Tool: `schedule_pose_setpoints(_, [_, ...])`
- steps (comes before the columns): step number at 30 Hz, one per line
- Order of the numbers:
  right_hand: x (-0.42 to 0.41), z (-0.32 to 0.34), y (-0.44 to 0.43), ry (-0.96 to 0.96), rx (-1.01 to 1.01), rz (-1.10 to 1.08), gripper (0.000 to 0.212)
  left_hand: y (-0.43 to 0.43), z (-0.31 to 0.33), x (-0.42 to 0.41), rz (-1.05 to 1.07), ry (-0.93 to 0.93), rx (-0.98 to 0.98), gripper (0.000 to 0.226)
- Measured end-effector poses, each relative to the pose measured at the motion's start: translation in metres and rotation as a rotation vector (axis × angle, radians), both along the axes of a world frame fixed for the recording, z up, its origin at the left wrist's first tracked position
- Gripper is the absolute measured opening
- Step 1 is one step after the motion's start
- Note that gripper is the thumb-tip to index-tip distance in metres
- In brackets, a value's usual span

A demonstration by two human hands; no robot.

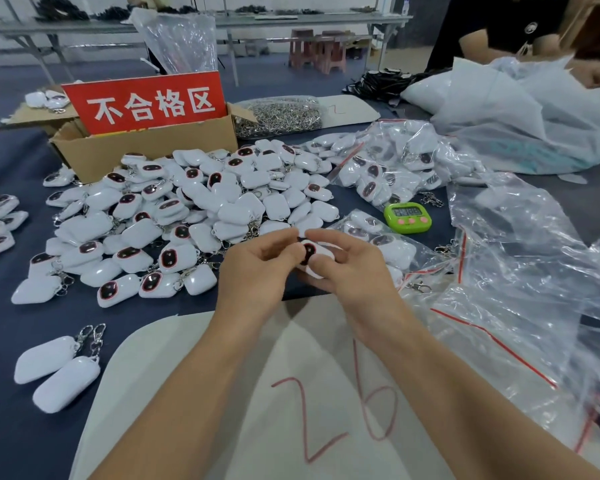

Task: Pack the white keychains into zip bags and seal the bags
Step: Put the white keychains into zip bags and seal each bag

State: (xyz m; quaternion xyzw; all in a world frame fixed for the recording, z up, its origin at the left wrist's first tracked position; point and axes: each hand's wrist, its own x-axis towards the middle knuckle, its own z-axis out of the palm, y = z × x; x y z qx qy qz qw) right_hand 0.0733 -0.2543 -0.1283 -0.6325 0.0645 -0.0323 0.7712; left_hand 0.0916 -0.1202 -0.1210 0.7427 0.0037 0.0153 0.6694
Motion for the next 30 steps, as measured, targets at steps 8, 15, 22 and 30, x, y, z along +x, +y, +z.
schedule_pose_setpoints(8, [0.000, -0.003, -0.002, -0.046, -0.262, -0.097, 0.018, 0.000, 0.001, -0.002, 0.006, -0.058, 0.009, 0.024])
schedule_pose_setpoints(15, [0.000, 0.007, -0.005, 0.035, -0.087, 0.049, 0.019, -0.003, 0.010, 0.002, -0.017, 0.012, -0.235, 0.030])
schedule_pose_setpoints(22, [0.001, 0.008, -0.007, 0.059, -0.098, 0.041, 0.027, -0.002, 0.009, -0.001, -0.126, 0.128, -0.230, 0.032])
schedule_pose_setpoints(30, [0.004, 0.002, -0.007, 0.054, -0.150, 0.029, 0.019, -0.002, 0.008, -0.002, -0.150, 0.102, -0.174, 0.031])
